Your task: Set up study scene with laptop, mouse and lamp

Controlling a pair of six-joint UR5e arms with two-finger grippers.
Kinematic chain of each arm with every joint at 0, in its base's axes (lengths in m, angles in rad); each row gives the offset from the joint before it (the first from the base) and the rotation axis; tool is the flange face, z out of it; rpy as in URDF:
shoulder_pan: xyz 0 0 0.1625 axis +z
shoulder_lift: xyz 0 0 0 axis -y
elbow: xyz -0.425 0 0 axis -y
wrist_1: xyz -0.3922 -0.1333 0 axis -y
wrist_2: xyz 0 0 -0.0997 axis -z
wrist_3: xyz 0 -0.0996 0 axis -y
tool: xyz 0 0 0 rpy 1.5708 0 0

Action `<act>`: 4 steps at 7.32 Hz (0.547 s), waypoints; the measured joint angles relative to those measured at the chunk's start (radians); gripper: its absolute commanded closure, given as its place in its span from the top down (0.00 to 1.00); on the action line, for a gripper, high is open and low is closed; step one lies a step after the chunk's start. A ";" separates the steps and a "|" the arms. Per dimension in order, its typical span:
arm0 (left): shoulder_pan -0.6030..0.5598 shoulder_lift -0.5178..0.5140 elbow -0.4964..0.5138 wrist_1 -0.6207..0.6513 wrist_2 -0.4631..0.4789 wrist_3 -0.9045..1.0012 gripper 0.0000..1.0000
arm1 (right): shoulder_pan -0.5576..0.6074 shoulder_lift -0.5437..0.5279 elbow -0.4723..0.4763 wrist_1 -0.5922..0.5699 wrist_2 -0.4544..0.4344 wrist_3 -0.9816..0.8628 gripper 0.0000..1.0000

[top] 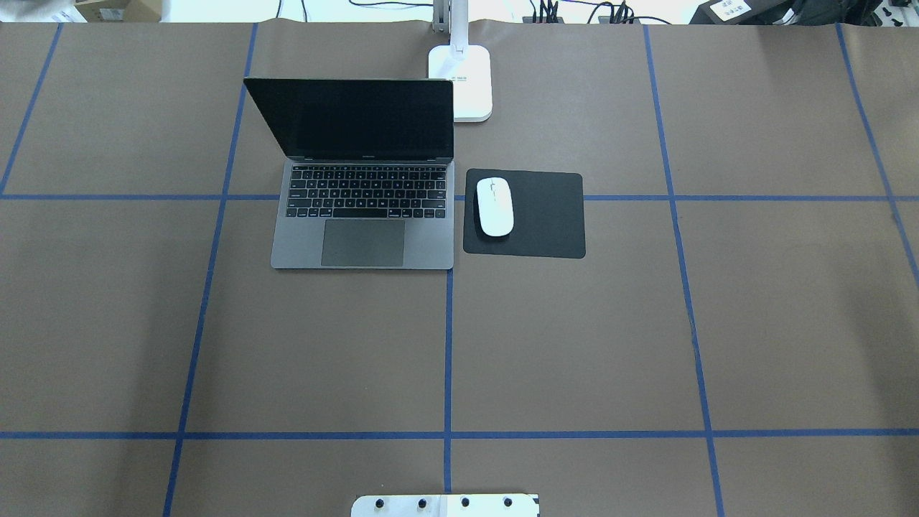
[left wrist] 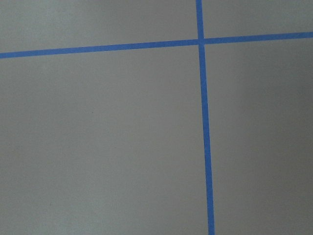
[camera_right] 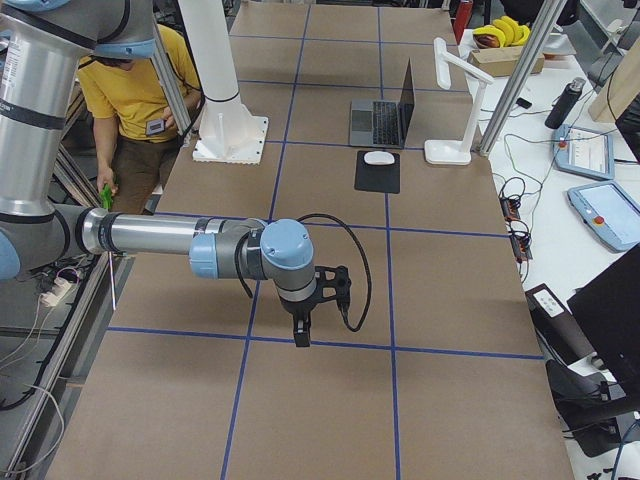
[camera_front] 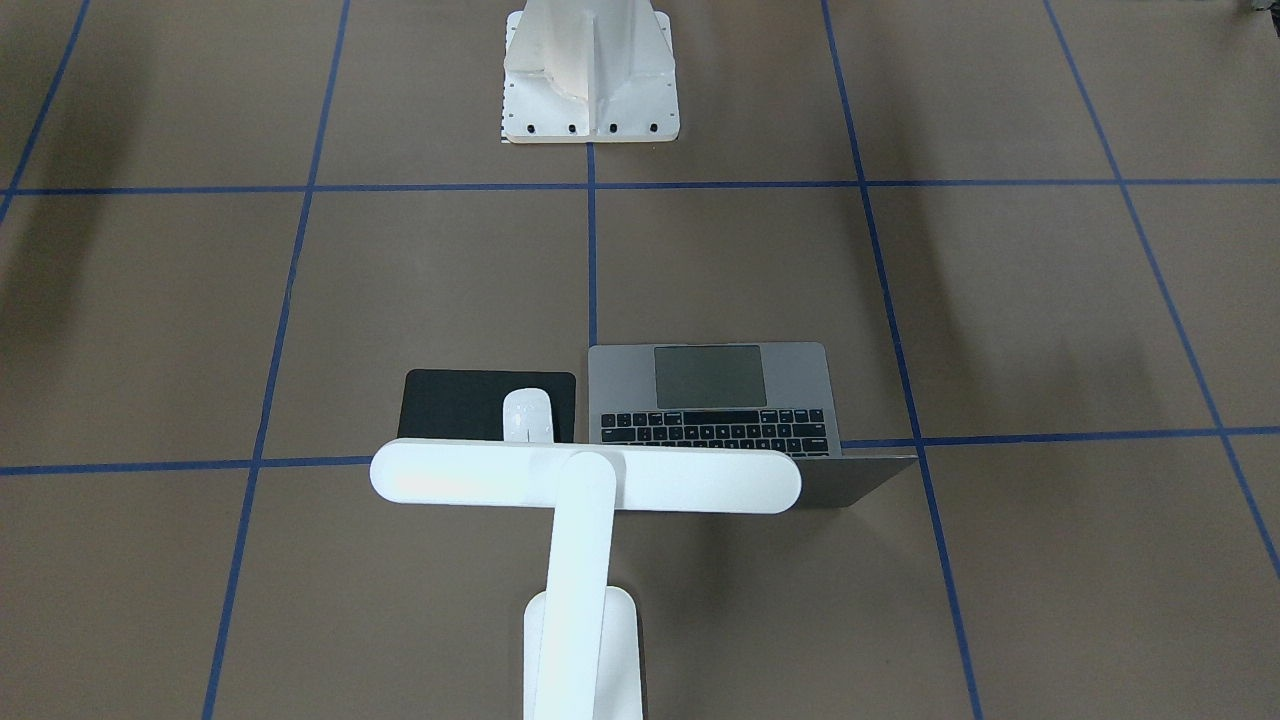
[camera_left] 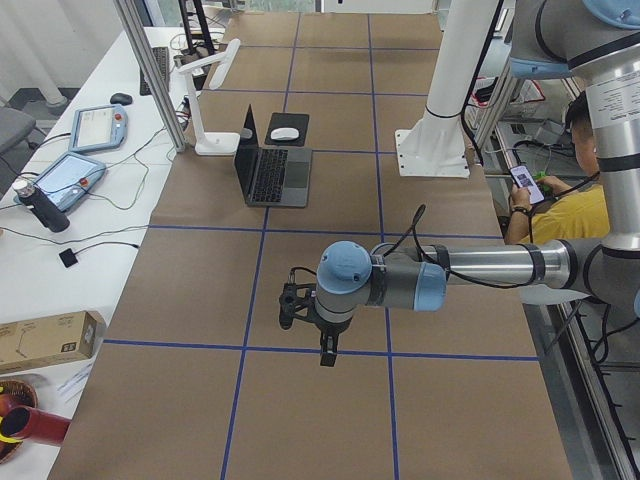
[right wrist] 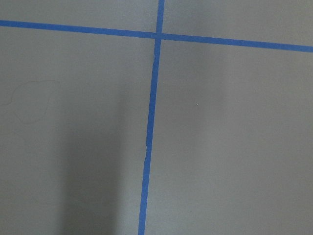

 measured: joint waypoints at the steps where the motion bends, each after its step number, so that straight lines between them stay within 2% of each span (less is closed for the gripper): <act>1: 0.000 0.000 0.002 -0.003 -0.020 0.001 1.00 | 0.001 -0.003 0.000 0.003 -0.002 -0.001 1.00; 4: 0.000 0.000 0.006 -0.004 -0.035 0.002 1.00 | 0.003 -0.007 -0.004 0.004 -0.001 -0.008 1.00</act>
